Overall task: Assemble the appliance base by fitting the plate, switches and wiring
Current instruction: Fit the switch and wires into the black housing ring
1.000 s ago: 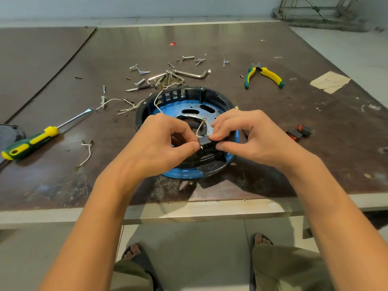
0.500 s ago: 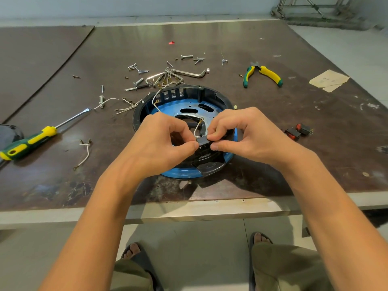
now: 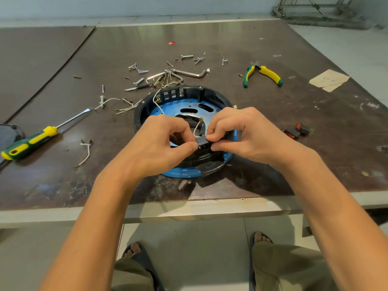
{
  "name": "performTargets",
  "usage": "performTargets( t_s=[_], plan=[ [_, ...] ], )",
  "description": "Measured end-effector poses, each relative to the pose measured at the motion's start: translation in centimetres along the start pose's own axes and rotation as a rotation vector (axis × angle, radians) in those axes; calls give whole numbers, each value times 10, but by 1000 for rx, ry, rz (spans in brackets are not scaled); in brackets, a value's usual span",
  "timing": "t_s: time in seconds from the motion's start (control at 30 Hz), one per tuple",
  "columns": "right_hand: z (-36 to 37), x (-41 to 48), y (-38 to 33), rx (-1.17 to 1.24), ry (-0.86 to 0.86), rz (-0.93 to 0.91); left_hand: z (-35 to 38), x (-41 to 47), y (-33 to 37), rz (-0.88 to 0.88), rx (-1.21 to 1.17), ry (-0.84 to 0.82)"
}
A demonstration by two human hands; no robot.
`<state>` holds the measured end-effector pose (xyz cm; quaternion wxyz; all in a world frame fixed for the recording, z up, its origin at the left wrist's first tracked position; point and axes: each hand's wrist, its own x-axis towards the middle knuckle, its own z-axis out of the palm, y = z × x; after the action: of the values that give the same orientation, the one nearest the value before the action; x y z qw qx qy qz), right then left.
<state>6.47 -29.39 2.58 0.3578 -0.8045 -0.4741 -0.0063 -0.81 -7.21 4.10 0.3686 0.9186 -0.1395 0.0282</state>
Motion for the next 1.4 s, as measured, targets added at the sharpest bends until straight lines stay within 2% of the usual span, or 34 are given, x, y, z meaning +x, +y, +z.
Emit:
performTargets(
  t_s=[0.23,0.43,0.67,0.87,1.03,1.23,1.4],
  plan=[
    [0,-3,3,1,-14,56,-7,-5,-4,105,89,-62],
    [5,-7,4,-20,17,84,-5,-5,-6,210,148,-14],
    [7,-8,6,9,18,77,0,-9,-10,136,47,29],
    [3,-9,4,219,66,226,6,-7,-11,191,128,28],
    [13,0,-7,121,78,340,10,-5,-11,194,211,16],
    [11,0,-15,259,91,494,14,-5,-8,173,264,52],
    [10,3,-24,276,-17,619,14,-3,-6,150,288,39]
  ],
)
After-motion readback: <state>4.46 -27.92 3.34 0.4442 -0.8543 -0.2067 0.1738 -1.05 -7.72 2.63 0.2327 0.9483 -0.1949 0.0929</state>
